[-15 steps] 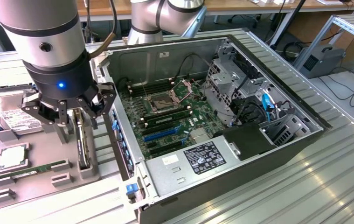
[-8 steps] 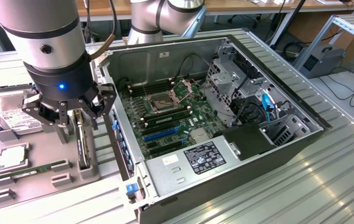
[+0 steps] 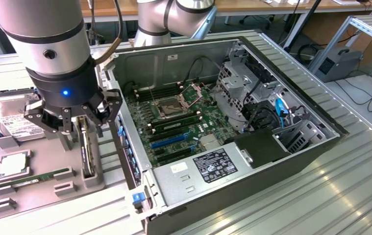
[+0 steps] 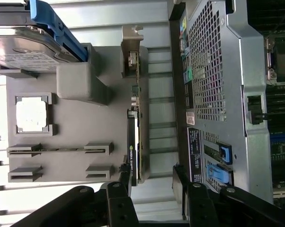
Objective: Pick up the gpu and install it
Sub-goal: 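Pick up the gpu and move the gpu toward the slot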
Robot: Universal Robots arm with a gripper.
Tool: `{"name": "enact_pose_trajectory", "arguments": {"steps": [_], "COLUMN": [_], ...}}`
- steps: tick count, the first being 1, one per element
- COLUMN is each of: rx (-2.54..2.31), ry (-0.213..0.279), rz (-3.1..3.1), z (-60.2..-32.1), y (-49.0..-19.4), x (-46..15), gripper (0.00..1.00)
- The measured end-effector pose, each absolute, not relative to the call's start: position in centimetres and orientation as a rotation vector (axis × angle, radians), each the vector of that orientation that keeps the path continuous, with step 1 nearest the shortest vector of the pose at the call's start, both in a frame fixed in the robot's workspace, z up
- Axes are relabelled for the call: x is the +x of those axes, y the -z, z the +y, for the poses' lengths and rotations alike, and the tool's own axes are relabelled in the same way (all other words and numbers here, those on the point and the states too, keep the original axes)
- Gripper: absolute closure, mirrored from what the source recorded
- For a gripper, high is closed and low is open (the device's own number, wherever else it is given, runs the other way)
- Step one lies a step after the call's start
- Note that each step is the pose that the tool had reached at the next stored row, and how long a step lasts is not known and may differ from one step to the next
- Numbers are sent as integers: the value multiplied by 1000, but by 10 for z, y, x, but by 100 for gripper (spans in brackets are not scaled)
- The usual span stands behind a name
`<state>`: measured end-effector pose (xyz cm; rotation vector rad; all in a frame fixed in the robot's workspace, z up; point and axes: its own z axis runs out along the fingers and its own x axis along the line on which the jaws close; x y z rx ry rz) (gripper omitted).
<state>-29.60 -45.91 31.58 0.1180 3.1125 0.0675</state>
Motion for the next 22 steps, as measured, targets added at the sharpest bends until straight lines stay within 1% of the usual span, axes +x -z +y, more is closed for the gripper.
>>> {"name": "enact_pose_trajectory", "arguments": {"steps": [22], "rx": [118], "ry": [-67], "rz": [3113], "z": [-459], "y": [-308], "x": [-296], "gripper": [52]}}
